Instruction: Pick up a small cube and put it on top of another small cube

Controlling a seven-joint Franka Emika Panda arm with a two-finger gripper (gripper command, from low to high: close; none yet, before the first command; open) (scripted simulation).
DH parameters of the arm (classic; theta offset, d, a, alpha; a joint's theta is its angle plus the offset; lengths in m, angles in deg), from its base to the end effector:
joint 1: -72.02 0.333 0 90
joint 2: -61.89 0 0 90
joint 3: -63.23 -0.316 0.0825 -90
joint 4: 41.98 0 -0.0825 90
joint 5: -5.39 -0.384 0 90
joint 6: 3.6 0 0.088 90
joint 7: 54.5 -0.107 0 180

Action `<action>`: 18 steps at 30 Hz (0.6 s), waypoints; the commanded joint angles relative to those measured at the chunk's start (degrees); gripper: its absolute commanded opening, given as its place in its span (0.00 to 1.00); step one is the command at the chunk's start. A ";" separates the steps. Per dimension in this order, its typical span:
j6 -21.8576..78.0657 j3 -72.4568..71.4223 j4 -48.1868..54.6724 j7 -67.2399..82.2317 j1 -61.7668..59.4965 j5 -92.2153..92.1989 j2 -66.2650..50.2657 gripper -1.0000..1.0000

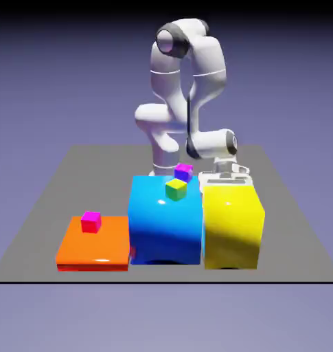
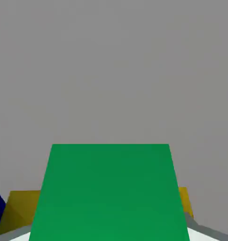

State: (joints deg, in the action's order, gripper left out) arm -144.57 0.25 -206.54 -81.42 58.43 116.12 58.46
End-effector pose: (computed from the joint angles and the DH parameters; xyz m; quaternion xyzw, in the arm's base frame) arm 0.1852 0.2313 0.1594 0.4097 0.8353 0.1353 0.3408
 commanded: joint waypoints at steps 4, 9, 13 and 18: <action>-0.94 4.07 5.80 -4.36 5.04 -9.85 -1.87 0.00; -2.08 9.16 13.04 -9.71 11.02 -22.30 -4.22 0.00; -2.52 15.28 19.29 -12.44 14.97 -32.27 -5.63 0.00; -2.75 24.38 27.43 -14.78 19.33 -44.73 -7.06 0.00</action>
State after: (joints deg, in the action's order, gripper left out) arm -147.32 24.63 -179.11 -96.11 77.76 71.29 51.40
